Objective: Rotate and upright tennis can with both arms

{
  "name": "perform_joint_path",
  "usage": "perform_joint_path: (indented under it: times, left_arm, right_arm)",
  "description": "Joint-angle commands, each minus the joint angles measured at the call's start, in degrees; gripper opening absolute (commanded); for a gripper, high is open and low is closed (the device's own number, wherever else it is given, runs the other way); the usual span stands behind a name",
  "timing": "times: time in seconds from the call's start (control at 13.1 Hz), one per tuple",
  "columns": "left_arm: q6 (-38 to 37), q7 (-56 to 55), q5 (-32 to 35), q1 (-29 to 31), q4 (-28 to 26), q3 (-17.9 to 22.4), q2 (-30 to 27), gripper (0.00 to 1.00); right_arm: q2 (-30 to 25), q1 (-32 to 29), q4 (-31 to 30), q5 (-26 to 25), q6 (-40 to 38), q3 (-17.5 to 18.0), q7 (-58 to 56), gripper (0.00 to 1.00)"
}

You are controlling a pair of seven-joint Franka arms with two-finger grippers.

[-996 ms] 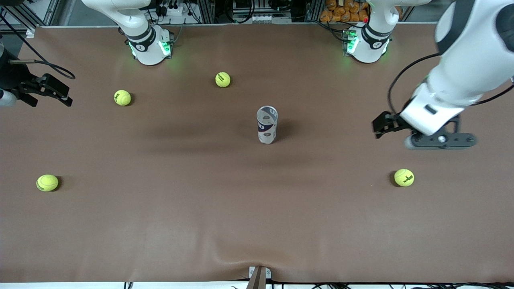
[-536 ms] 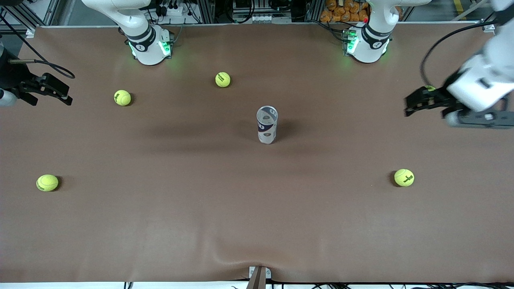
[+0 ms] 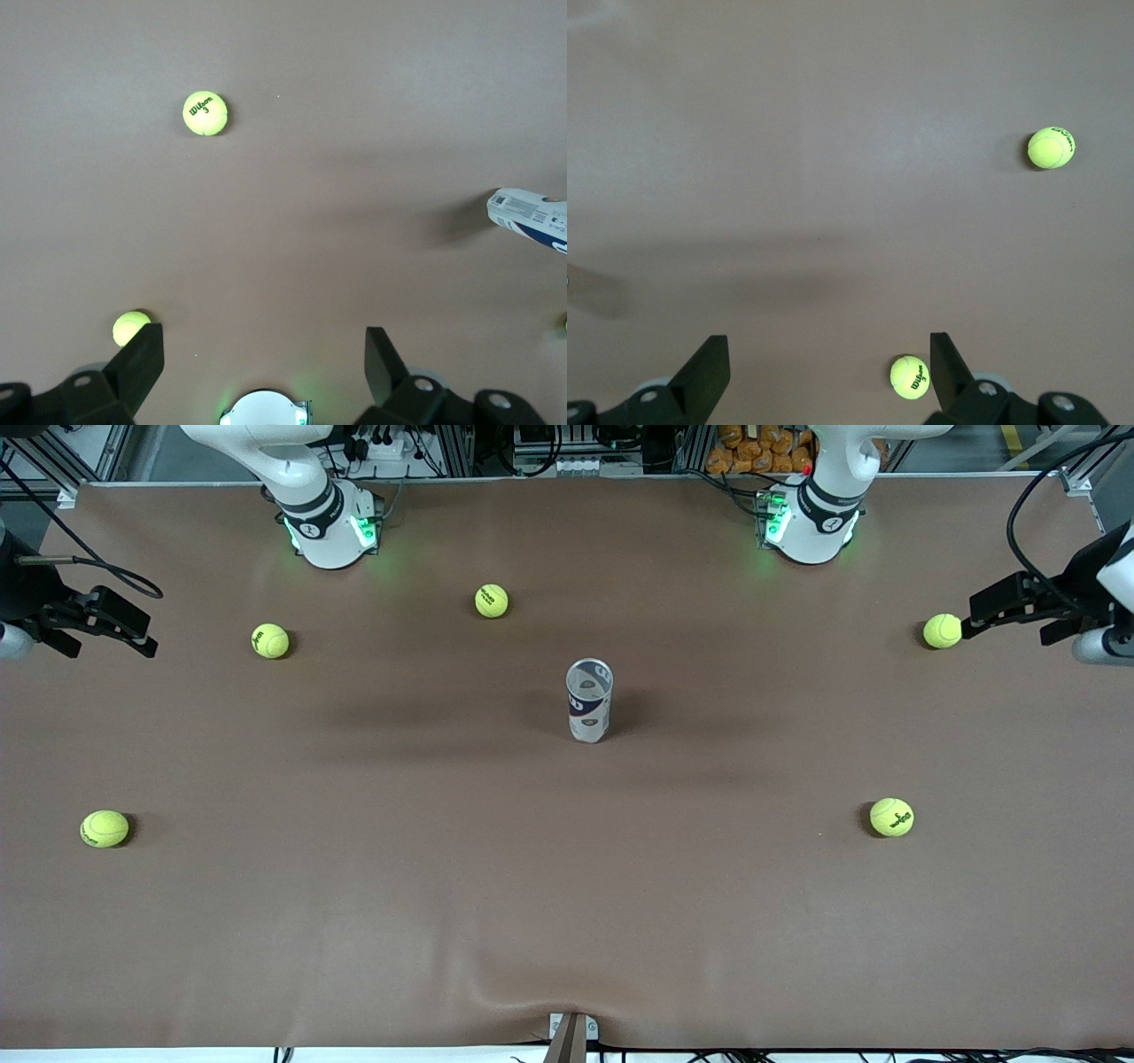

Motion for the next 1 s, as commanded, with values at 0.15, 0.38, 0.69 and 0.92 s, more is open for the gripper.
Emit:
perform_joint_path:
  times: [0.15, 0.38, 0.69, 0.92]
  left_arm:
    - [-1.37, 1.01, 4.38, -1.09, -2.26, 0.68, -4.63, 1.0]
    - [-0.41, 1.01, 5.69, -1.09, -2.26, 0.68, -3.76, 1.0]
    - [-0.15, 1.27, 5.71, -1.0, -4.35, 0.68, -3.84, 1.0]
    - [2.05, 1.27, 6.05, -1.09, -5.95, 0.76, -3.66, 1.0]
  right_arm:
    - [-1.61, -1.69, -0.92, 0.68, -0.86, 0.85, -0.63, 1.0]
    - [-1.61, -1.69, -1.1, 0.5, -0.86, 0.76, -0.63, 1.0]
    - [-1.69, -1.69, -1.01, 0.41, -0.77, 0.76, -0.63, 1.0]
    - [-2.13, -1.69, -0.84, 0.41, -1.73, 0.76, -0.63, 1.0]
